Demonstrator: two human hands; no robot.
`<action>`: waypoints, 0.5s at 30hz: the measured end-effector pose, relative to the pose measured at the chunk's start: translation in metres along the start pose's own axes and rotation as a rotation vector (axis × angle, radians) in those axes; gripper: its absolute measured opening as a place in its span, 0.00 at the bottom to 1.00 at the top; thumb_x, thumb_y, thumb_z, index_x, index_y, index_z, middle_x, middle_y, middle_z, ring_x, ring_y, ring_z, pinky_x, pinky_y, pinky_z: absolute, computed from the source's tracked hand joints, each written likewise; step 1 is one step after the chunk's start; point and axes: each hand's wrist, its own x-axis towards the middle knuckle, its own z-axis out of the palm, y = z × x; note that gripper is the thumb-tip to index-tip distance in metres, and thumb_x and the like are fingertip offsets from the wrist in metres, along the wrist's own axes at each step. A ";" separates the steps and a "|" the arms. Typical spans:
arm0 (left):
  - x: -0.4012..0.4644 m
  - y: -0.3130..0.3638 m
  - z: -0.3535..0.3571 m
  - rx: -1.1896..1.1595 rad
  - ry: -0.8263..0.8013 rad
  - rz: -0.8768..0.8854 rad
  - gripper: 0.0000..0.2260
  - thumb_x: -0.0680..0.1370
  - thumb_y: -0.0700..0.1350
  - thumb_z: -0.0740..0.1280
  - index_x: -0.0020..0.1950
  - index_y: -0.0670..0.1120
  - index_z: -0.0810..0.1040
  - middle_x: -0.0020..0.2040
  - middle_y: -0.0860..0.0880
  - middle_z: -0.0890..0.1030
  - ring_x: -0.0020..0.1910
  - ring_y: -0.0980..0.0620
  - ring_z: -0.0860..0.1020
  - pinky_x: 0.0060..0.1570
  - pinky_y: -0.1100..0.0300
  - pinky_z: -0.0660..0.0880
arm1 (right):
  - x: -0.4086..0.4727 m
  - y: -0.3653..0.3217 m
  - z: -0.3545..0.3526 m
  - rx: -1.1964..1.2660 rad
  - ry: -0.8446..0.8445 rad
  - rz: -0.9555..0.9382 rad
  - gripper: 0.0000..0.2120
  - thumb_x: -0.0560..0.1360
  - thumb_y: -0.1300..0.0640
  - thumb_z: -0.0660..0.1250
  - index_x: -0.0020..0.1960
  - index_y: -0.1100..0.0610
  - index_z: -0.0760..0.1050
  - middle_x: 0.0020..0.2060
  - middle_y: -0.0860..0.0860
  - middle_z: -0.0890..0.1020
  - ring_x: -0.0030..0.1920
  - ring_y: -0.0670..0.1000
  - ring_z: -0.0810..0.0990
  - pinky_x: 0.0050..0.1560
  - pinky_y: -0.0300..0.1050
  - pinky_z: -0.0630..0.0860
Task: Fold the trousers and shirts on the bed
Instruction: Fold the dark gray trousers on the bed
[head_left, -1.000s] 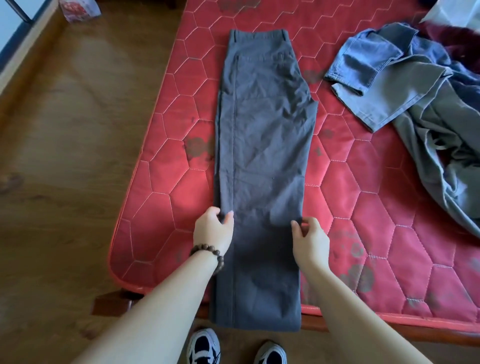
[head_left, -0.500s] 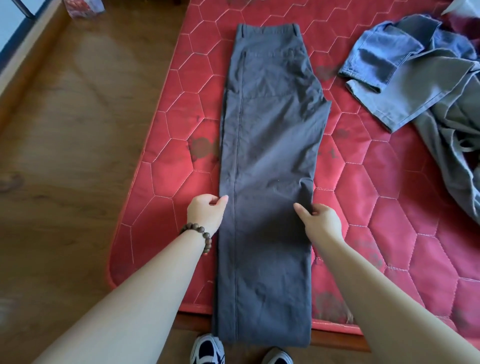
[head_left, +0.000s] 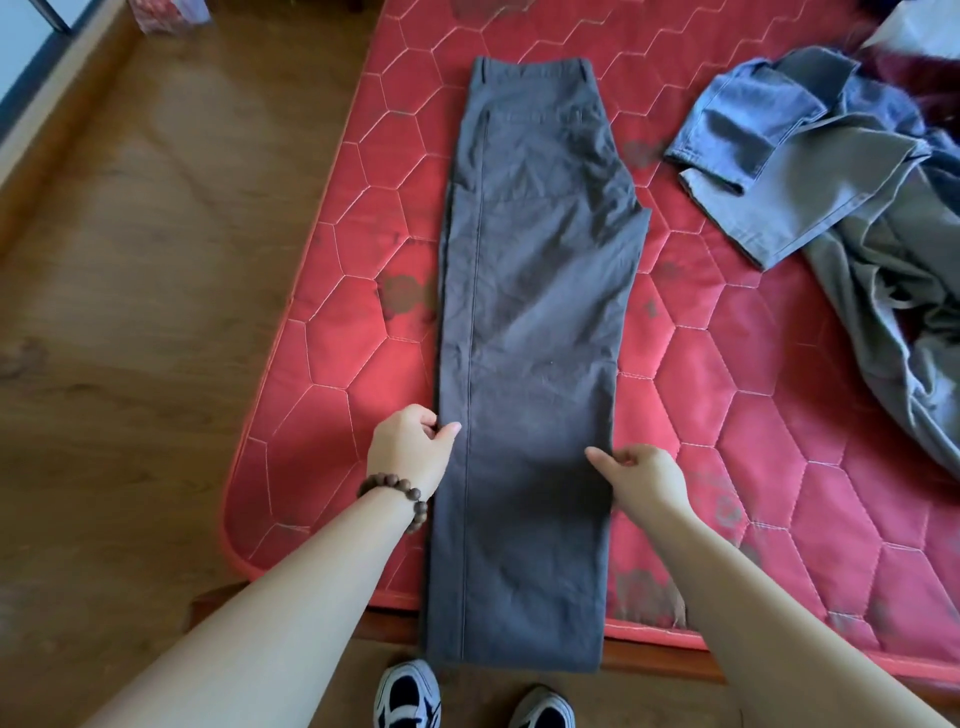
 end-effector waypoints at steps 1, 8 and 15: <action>0.009 0.005 0.000 -0.028 0.006 -0.008 0.09 0.73 0.49 0.72 0.47 0.44 0.80 0.36 0.56 0.78 0.45 0.49 0.78 0.43 0.64 0.68 | 0.006 -0.008 -0.003 0.028 0.024 -0.004 0.16 0.73 0.46 0.70 0.43 0.61 0.78 0.33 0.52 0.79 0.37 0.55 0.78 0.39 0.45 0.70; 0.082 0.042 -0.007 -0.068 -0.120 0.095 0.22 0.75 0.44 0.70 0.29 0.50 0.59 0.27 0.51 0.62 0.30 0.51 0.61 0.29 0.61 0.58 | 0.067 -0.071 -0.018 0.101 0.101 -0.048 0.14 0.75 0.51 0.68 0.51 0.62 0.80 0.42 0.58 0.82 0.46 0.58 0.80 0.50 0.50 0.76; 0.142 0.083 0.003 -0.105 -0.031 0.054 0.24 0.75 0.44 0.69 0.25 0.45 0.59 0.23 0.49 0.58 0.26 0.48 0.57 0.24 0.60 0.55 | 0.134 -0.107 -0.026 0.249 0.168 -0.109 0.09 0.74 0.54 0.70 0.46 0.61 0.78 0.41 0.55 0.82 0.43 0.57 0.80 0.46 0.50 0.76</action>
